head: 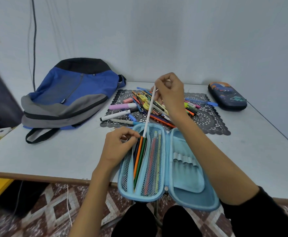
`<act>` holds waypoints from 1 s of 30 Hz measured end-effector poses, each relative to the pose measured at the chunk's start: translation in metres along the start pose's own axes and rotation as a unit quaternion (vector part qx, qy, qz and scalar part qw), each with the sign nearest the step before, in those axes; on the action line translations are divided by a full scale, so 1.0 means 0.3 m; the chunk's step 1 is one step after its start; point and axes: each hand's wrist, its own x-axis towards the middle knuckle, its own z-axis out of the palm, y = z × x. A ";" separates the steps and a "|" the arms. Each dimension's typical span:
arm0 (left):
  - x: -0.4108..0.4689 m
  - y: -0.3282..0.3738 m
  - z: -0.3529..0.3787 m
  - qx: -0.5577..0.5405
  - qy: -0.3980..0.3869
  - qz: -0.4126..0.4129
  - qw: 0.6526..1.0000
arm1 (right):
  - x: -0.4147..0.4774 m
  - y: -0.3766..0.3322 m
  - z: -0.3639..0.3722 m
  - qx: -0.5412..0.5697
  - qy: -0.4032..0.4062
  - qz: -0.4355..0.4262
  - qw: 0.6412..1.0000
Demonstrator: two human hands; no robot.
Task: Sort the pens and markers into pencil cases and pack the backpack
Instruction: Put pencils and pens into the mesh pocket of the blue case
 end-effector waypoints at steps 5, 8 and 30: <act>0.004 0.001 0.003 -0.004 -0.003 0.004 1.000 | -0.026 0.029 -0.008 -0.033 -0.159 0.152 0.975; 0.005 -0.002 0.003 -0.005 -0.004 0.004 1.000 | -0.045 0.045 -0.024 -0.098 -0.252 0.219 0.938; 0.017 -0.026 0.005 0.056 -0.036 0.064 0.996 | -0.080 0.058 -0.012 -0.384 -0.393 0.146 0.823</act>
